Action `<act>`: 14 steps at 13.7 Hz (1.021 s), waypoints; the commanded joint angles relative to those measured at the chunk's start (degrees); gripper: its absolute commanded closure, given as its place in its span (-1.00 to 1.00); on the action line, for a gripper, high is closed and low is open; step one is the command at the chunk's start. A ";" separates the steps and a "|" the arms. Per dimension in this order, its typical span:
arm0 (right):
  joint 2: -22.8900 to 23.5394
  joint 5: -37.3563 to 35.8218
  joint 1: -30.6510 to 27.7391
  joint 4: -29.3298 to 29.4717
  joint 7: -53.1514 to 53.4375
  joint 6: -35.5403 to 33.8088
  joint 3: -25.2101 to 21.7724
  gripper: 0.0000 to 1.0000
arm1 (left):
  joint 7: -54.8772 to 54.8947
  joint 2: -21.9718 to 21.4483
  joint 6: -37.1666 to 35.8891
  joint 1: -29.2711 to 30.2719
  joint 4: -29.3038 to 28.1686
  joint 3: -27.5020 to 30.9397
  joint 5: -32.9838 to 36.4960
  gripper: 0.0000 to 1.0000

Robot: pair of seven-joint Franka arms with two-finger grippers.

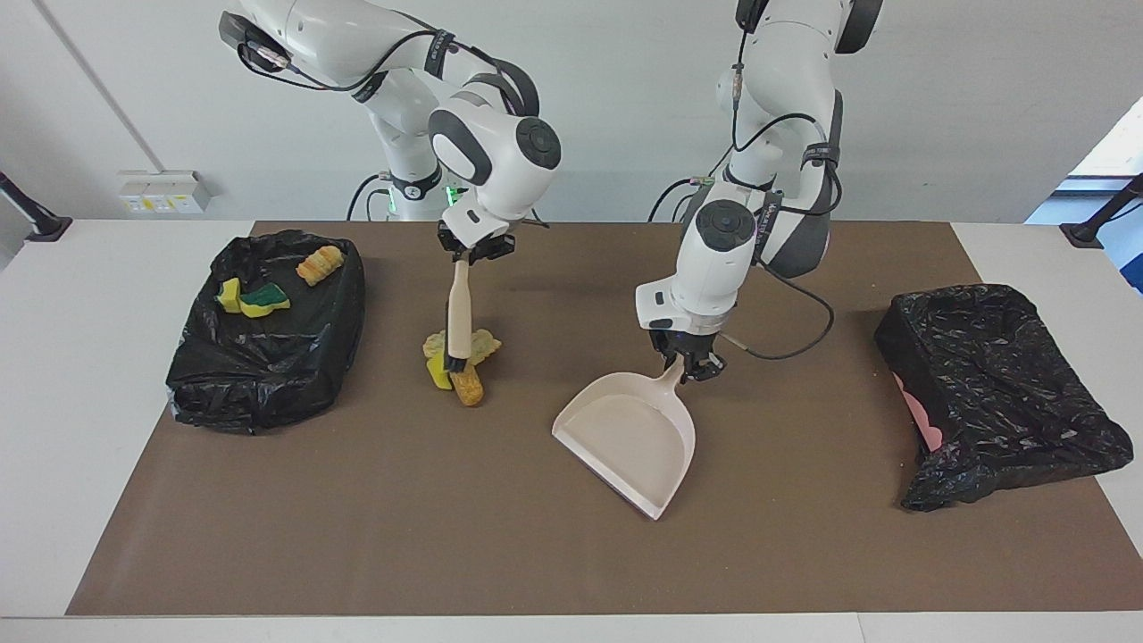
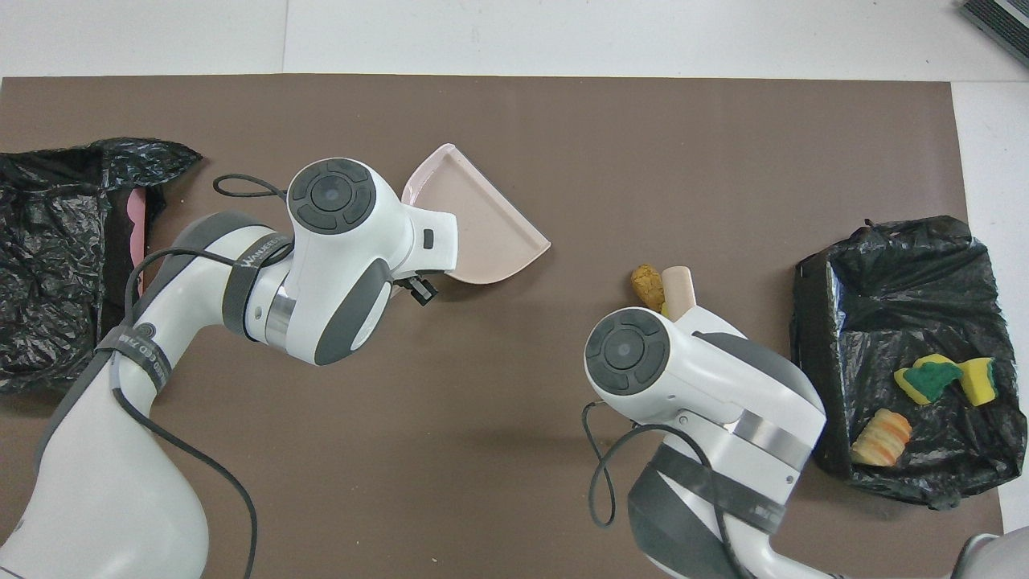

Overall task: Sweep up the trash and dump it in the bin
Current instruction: 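Lower the dustpan near the debris while the right gripper grasps the brush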

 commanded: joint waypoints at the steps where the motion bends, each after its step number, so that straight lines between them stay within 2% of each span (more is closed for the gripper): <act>1: 0.58 -5.40 -3.75 -3.23 -2.02 0.35 1.37 1.00 | 8.47 -1.76 -1.81 0.97 -1.22 -0.22 0.30 1.00; 6: 1.55 -6.65 -5.16 -4.72 -3.52 2.11 -0.03 1.00 | 28.16 -2.81 -3.13 1.50 -3.07 -0.22 0.30 1.00; 8: 1.73 -6.56 -5.34 -6.12 -3.43 4.91 -0.56 1.00 | 34.39 -3.34 -3.13 1.24 -4.12 -0.22 1.52 1.00; 9: 2.08 -6.56 -5.52 -7.35 -3.78 8.49 -2.30 1.00 | 35.82 -4.13 -2.52 0.71 -5.52 -0.22 2.40 1.00; 10: 2.95 -6.56 -5.60 -8.41 -4.21 11.75 -3.63 1.00 | 35.83 -5.09 -2.43 0.10 -7.10 -0.22 2.40 1.00; 12: 7.24 -6.56 -5.78 -8.51 -5.36 12.92 -3.73 1.00 | 35.48 -7.11 -1.82 -1.92 -10.53 -0.22 2.49 1.00; 14: 10.94 -6.56 -5.52 -7.89 -5.71 14.32 -3.73 1.00 | 35.57 -7.82 2.64 -3.77 -12.29 -0.22 5.81 1.00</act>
